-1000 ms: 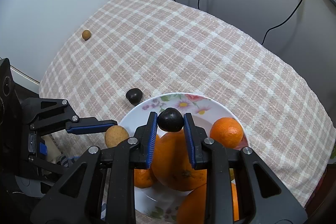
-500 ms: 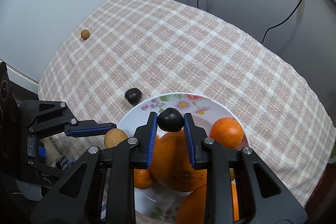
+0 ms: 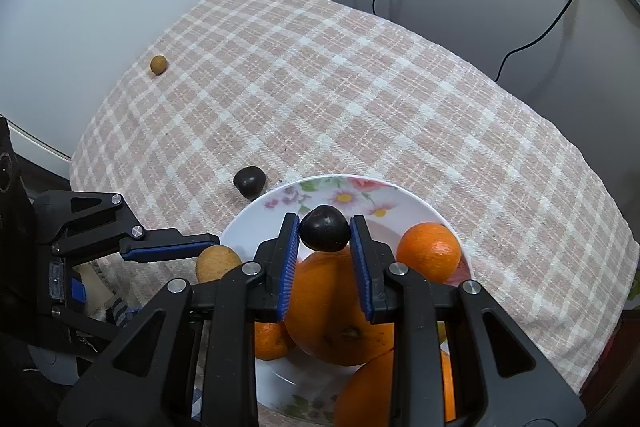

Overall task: Organize fruits
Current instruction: 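Open the left gripper over the plate while the right releases the plum there, then move both open grippers to the brown fruit and plum left on the cloth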

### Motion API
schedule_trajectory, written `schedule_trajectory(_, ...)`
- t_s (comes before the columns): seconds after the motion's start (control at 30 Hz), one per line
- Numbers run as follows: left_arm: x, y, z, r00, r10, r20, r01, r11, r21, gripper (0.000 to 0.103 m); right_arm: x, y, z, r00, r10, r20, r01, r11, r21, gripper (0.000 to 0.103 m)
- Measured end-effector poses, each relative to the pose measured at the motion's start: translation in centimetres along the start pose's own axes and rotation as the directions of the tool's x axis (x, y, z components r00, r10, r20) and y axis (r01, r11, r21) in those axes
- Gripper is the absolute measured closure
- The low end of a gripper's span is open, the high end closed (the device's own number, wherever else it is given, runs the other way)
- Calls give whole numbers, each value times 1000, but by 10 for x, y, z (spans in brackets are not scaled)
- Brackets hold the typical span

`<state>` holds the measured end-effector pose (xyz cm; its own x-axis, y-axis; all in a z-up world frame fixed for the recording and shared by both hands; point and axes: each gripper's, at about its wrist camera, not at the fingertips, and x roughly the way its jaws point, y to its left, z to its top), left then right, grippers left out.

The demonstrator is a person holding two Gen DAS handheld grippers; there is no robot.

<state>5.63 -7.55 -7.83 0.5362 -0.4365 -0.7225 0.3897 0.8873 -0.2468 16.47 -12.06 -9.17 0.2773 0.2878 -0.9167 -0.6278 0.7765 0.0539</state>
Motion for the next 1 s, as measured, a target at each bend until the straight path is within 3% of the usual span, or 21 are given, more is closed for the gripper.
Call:
schedule_trajectory(0.03, 0, 0, 0, 1000, 1, 0, -1, 1000, 0, 70, 0, 0, 0, 1000, -3, -1, 3, 1000, 1, 73)
schedule_trajectory(0.1, 0, 1, 1, 1000, 0, 2, 0, 1000, -1, 62, -1, -1, 0, 1000, -10, 6, 10, 1000, 1, 54)
schedule_trajectory(0.17, -1, 0, 1, 1000, -2, 4, 2, 1000, 2, 61, -3, 0, 0, 1000, -13, 14, 13, 1000, -1, 50)
schedule_trajectory(0.27, -1, 0, 2, 1000, 3, 5, -3, 1000, 4, 48, -5, 0, 0, 1000, -13, 17, 13, 1000, -2, 50)
schedule_trajectory(0.4, -2, -1, 2, 1000, 8, 9, -8, 1000, 2, 32, -6, 0, 0, 1000, -15, 28, 15, 1000, -7, 35)
schedule_trajectory(0.6, -3, 1, 3, 1000, 27, 11, -27, 1000, -5, 31, -8, 1, 2, 999, -19, 36, 19, 1000, -7, 29)
schedule_trajectory(1.0, -9, 3, 4, 999, 43, 27, -43, 999, -8, 31, -11, 1, 5, 998, -26, 58, 25, 1000, 5, 28)
